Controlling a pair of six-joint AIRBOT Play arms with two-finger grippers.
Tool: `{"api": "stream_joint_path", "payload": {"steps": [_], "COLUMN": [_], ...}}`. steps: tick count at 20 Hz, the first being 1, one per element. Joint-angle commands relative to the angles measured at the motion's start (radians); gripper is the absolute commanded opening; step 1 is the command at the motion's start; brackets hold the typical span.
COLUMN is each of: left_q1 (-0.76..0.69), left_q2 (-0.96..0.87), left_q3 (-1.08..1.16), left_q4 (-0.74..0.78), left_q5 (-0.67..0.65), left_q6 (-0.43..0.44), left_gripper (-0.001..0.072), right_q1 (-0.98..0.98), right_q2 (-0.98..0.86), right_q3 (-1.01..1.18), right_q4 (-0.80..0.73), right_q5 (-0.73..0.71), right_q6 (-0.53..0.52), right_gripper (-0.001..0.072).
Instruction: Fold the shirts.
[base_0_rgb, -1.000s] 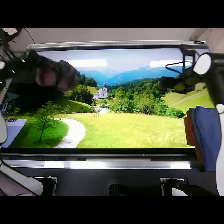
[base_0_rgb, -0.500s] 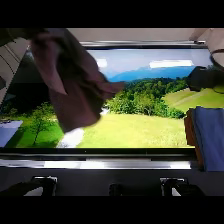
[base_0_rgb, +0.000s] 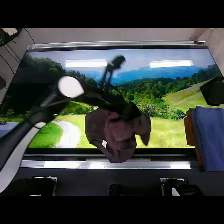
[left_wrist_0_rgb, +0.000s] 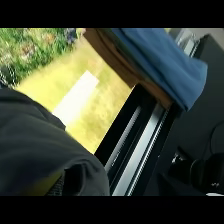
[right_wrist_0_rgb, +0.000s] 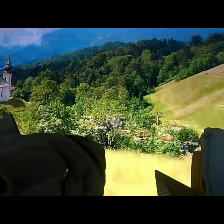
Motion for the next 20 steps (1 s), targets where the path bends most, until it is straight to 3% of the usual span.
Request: {"api": "stream_joint_path", "payload": {"steps": [1,4,6,11,15,18,20], "left_q1": [0.006,0.195,0.338,0.531,0.497,0.464,0.444], "left_q2": [-0.064,-0.001,0.03,0.055,0.019,-0.039,-0.075], "left_q3": [0.037,0.087,0.055,-0.278,-0.448,-0.472,-0.472], "left_q4": [0.155,0.465,0.56,0.39,0.31,0.309,0.301], "left_q5": [-0.117,-0.306,-0.397,-0.326,-0.174,-0.165,-0.16], "left_q6": [-0.068,-0.151,-0.21,-0.232,-0.228,-0.227,-0.227], "left_gripper": [0.0717,0.0715,0.0712,0.0706,0.0705,0.0705,0.0704], "right_q1": [0.0,0.0,0.0,0.0,0.0,0.0,0.0], "right_q2": [-0.035,-0.154,-0.26,-0.542,-0.701,-0.757,-0.785], "right_q3": [-0.001,-0.018,-0.076,-0.222,-0.225,-0.225,-0.225], "right_q4": [-0.024,-0.019,0.019,0.125,0.219,0.275,0.275], "right_q5": [0.061,0.146,0.125,0.003,-0.1,-0.145,-0.157], "right_q6": [-0.006,-0.058,-0.097,-0.132,-0.116,-0.122,-0.136], "right_gripper": [0.0615,0.0616,0.0616,0.0616,0.0619,0.0698,0.0699]}}
